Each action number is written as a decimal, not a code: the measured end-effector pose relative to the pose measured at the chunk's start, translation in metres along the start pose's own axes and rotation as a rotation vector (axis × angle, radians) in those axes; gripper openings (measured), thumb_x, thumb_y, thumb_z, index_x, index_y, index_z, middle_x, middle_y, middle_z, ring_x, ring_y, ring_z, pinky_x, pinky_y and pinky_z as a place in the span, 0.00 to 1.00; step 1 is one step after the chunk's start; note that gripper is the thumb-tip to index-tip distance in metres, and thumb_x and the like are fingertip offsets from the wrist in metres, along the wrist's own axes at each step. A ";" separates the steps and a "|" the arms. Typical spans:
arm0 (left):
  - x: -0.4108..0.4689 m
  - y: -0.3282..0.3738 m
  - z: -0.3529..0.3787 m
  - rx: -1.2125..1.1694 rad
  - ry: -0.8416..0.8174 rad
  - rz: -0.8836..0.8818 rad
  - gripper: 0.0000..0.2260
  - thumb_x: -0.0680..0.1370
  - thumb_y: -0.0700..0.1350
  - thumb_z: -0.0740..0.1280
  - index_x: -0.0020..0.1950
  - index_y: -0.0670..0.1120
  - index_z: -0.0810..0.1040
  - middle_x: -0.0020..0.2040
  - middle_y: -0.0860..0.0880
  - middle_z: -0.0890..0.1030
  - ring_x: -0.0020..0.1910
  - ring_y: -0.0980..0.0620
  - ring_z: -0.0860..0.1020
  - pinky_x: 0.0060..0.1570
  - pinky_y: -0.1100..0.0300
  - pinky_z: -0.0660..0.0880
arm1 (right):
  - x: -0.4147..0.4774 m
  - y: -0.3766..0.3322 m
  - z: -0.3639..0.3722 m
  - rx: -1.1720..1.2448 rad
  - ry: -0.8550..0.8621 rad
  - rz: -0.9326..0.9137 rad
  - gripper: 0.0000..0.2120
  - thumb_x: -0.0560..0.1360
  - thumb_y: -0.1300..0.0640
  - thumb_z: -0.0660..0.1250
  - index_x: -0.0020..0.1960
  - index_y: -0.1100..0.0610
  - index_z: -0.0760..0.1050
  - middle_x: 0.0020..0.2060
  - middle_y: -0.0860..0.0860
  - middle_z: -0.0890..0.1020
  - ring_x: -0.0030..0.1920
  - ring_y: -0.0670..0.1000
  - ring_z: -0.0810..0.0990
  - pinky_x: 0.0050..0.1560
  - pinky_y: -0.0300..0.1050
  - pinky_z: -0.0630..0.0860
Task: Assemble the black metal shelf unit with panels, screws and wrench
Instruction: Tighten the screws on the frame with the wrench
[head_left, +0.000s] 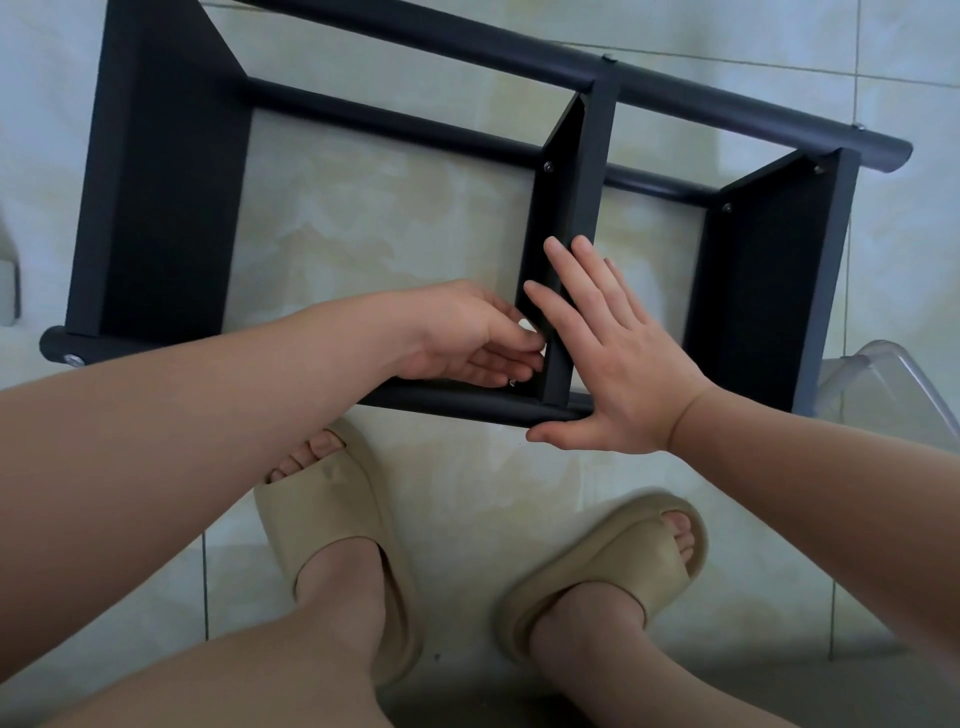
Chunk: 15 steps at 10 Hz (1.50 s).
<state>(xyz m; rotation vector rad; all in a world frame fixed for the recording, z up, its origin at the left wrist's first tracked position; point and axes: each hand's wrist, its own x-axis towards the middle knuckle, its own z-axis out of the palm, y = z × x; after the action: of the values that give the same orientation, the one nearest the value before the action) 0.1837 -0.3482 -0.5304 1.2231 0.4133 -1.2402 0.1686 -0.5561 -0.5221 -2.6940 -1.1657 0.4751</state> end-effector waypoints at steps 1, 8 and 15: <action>0.002 -0.003 0.001 -0.047 0.033 -0.006 0.03 0.79 0.41 0.70 0.51 0.44 0.78 0.41 0.48 0.85 0.41 0.53 0.83 0.42 0.61 0.80 | 0.000 0.000 0.001 0.004 0.006 -0.001 0.54 0.70 0.24 0.62 0.80 0.63 0.58 0.81 0.62 0.49 0.81 0.63 0.43 0.79 0.65 0.52; 0.002 -0.005 -0.003 0.058 0.016 0.038 0.02 0.80 0.43 0.69 0.50 0.46 0.78 0.46 0.48 0.86 0.45 0.53 0.83 0.45 0.61 0.77 | 0.000 0.000 0.001 0.005 0.003 0.002 0.55 0.70 0.24 0.63 0.80 0.63 0.58 0.81 0.62 0.49 0.81 0.62 0.43 0.79 0.64 0.51; 0.001 -0.003 -0.006 0.074 -0.048 -0.045 0.06 0.81 0.40 0.65 0.44 0.46 0.77 0.43 0.48 0.86 0.42 0.54 0.82 0.45 0.59 0.74 | 0.000 0.001 0.001 0.012 0.004 0.001 0.54 0.70 0.24 0.63 0.80 0.63 0.58 0.81 0.62 0.49 0.81 0.63 0.43 0.78 0.65 0.52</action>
<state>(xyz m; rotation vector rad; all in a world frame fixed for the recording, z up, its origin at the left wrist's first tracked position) 0.1836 -0.3436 -0.5350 1.2498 0.3640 -1.3316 0.1689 -0.5563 -0.5228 -2.6847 -1.1572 0.4754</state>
